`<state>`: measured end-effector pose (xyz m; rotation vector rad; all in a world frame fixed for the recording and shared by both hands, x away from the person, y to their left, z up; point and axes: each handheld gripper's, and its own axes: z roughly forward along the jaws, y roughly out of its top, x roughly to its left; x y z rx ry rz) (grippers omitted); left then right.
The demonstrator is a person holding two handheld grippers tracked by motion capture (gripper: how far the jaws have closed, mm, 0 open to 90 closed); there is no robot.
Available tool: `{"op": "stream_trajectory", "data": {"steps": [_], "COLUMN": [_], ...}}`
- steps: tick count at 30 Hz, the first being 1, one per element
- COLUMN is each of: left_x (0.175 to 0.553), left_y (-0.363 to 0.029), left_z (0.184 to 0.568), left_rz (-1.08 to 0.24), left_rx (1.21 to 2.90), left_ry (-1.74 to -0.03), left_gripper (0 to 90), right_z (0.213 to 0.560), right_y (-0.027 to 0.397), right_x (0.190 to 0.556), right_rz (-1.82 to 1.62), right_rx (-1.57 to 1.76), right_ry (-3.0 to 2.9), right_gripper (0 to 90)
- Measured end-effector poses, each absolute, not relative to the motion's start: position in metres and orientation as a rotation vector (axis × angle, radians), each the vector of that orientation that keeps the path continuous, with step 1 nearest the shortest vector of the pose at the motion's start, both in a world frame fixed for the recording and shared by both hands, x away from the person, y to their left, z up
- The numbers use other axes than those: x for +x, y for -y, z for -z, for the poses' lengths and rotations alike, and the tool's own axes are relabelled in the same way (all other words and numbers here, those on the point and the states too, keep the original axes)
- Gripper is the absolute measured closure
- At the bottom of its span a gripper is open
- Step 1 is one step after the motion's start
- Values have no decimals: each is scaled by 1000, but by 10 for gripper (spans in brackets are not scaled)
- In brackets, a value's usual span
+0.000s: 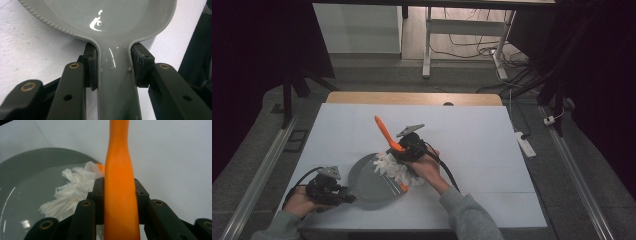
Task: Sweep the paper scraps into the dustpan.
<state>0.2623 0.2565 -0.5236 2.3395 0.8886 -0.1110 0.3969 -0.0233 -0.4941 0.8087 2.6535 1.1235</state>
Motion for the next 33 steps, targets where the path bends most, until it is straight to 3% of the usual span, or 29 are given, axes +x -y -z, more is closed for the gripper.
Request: {"op": "stream_trajectory", "data": {"steps": [9,21,33], "left_x": [262,261,260], "left_y": [-256,-258,-256], "left_z": [523,523,523], "left_rz": [110,111,116], "left_rx": [2339,2339,2346], "left_ry": [-890,-891,-876], "left_gripper": [613,613,613], "right_z": [483,448,473], "right_y": [20,74,94], "right_x": [382,396,421], "right_rz": [-1196,-1261,-1128], "right_rx": [689,835,988], "right_ry": [-2681,-2469,-2437], "right_gripper": [706,705,706]}}
